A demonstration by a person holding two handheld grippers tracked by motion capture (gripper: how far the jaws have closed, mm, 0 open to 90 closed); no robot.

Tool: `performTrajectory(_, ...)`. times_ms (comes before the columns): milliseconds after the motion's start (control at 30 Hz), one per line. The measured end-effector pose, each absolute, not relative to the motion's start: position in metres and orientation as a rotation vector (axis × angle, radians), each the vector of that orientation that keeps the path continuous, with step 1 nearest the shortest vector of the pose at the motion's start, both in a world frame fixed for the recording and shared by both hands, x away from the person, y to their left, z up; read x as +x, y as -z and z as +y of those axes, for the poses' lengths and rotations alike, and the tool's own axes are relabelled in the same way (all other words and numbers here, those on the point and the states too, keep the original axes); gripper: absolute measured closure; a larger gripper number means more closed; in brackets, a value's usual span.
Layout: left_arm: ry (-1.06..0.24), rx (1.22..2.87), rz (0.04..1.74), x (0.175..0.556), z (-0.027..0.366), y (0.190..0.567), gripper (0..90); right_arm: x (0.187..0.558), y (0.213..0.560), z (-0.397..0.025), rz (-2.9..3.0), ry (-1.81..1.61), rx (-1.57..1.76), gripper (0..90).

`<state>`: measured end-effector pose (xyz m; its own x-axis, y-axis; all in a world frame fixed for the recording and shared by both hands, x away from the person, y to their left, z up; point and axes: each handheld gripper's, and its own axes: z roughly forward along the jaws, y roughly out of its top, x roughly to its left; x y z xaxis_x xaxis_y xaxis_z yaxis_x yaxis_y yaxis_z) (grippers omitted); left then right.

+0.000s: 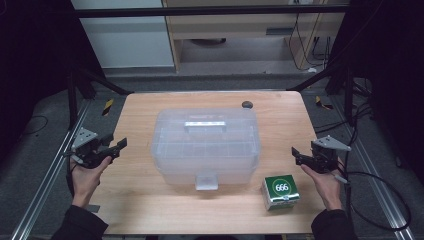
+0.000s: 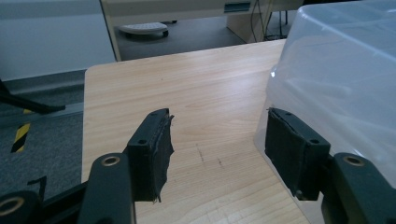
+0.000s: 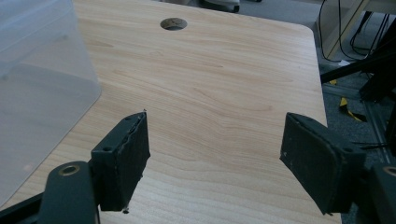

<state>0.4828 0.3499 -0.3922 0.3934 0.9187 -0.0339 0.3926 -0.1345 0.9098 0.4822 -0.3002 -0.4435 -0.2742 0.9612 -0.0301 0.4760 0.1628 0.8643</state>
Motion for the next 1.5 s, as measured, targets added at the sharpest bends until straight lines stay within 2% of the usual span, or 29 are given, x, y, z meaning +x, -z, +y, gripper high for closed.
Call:
performTrajectory(800,-0.741,1.858,0.902,0.483,0.324,0.33,41.6,0.483,0.441,-0.298,1.871,-1.017,1.343,23.7)
performTrajectory(1500,-0.774,2.015,0.703,0.478,0.29,0.303,44.3,0.484,0.443,-0.296,1.905,-1.002,1.334,25.0)
